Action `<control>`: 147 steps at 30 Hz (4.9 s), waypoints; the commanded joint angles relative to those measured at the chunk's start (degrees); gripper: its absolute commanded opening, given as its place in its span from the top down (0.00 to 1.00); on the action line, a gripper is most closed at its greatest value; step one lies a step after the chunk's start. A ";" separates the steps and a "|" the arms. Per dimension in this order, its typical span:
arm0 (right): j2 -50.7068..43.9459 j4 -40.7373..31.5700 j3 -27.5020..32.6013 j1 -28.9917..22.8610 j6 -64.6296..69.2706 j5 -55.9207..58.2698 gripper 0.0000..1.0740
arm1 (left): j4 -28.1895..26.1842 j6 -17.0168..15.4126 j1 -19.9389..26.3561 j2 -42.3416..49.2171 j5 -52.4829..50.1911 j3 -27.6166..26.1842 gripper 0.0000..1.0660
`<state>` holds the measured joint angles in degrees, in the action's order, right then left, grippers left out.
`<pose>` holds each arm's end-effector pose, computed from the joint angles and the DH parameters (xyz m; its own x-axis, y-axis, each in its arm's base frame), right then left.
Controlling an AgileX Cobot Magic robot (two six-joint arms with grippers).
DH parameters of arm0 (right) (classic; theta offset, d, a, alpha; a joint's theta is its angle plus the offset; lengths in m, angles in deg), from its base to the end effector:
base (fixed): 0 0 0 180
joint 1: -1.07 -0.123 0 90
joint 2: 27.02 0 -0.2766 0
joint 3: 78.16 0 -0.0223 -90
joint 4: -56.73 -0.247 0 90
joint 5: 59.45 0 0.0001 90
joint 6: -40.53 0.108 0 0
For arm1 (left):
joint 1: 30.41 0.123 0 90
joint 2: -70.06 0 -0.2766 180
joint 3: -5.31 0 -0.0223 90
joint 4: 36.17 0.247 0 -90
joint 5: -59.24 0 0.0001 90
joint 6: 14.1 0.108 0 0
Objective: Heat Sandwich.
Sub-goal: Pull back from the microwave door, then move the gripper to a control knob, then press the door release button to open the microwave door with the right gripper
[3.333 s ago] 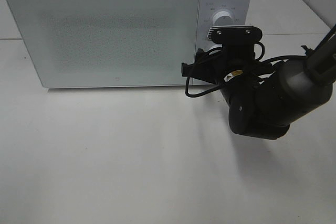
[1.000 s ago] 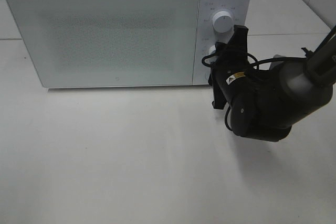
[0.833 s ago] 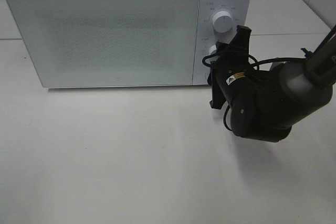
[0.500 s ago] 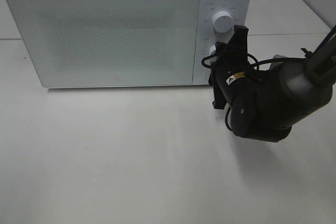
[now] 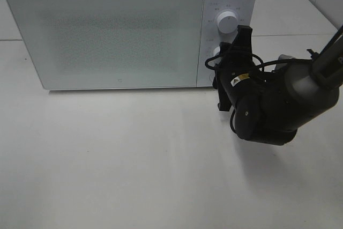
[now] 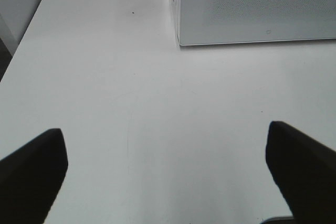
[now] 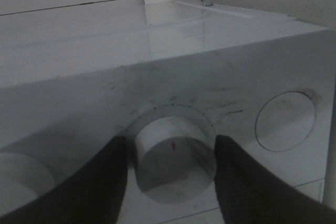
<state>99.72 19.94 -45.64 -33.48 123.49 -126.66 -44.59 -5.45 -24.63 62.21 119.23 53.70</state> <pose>0.3329 0.1569 0.1106 -0.0054 0.9958 0.0913 0.1017 -0.0903 0.9907 0.0165 -0.0121 0.2696 -0.4332 0.0329 -0.9007 0.0470 0.9988 0.0139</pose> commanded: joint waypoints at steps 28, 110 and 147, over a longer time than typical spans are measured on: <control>-4.53 11.75 6.70 -0.06 -11.23 6.59 0.29 | -0.23 -0.23 0.23 1.55 -0.46 0.17 0.08; -106.46 38.27 12.38 7.91 -82.10 137.74 0.29 | -0.17 -0.23 0.23 1.55 -0.46 0.17 0.08; -120.44 37.99 15.53 28.59 -81.59 126.57 0.29 | -0.11 -0.23 0.23 1.32 -0.46 0.17 0.08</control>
<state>-19.23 57.82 -30.17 -5.34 41.10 0.65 -44.59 -5.45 -24.63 62.21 119.23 53.70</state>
